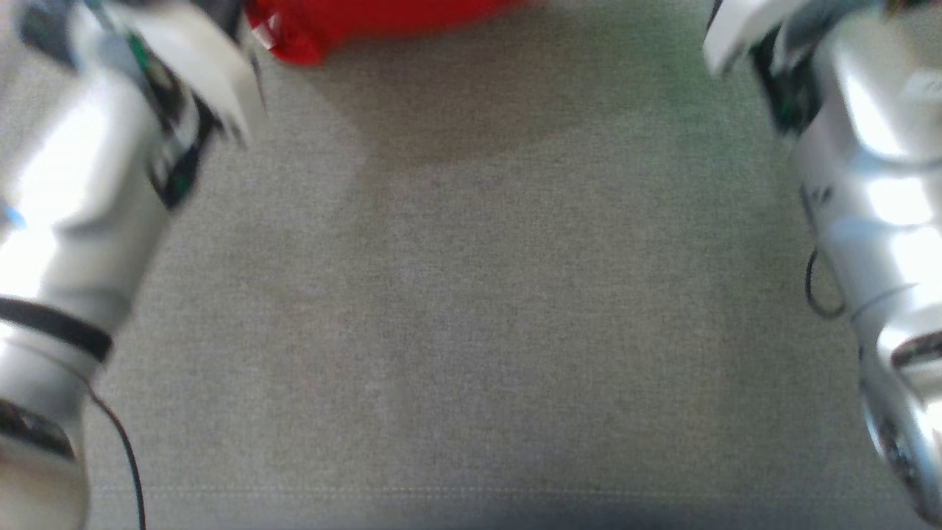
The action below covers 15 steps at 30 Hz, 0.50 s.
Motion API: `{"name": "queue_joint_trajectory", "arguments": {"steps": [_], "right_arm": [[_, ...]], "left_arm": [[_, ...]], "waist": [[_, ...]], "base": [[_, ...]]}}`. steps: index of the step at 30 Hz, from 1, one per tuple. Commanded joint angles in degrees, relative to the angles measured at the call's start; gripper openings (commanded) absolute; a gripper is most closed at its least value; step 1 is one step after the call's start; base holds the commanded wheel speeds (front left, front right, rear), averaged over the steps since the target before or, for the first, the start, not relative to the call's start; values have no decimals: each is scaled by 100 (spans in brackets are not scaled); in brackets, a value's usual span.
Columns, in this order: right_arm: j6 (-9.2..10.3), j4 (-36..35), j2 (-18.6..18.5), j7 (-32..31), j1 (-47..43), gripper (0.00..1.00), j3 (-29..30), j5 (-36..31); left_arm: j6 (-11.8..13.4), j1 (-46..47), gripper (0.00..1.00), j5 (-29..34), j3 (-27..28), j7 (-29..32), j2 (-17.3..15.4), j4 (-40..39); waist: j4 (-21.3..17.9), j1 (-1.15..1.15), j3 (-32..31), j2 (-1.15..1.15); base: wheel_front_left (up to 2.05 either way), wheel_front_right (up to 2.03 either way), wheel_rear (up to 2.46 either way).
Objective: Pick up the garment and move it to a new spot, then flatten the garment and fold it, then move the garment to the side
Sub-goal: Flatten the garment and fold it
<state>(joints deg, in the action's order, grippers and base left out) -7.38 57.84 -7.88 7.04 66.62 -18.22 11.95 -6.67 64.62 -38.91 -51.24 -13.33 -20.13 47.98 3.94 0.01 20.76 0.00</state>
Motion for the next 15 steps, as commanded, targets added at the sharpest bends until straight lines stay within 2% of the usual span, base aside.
{"name": "queue_joint_trajectory", "arguments": {"steps": [1,7,15], "right_arm": [[-11,-131,32,1,45,0,-103,75],[-11,75,-356,-110,-526,0,-971,610],[-11,-422,-1190,-655,-1444,0,-2309,1702]], "left_arm": [[-16,179,0,23,155,-72,-211,-63],[-74,-587,0,80,-395,-133,-136,55],[-80,-1389,0,-117,-1398,-41,-386,-277]], "waist": [[8,-1,-19,0],[68,-1,-252,0],[40,-1,-873,0]], "base": [[0,0,0],[0,0,0],[0,0,0]]}}
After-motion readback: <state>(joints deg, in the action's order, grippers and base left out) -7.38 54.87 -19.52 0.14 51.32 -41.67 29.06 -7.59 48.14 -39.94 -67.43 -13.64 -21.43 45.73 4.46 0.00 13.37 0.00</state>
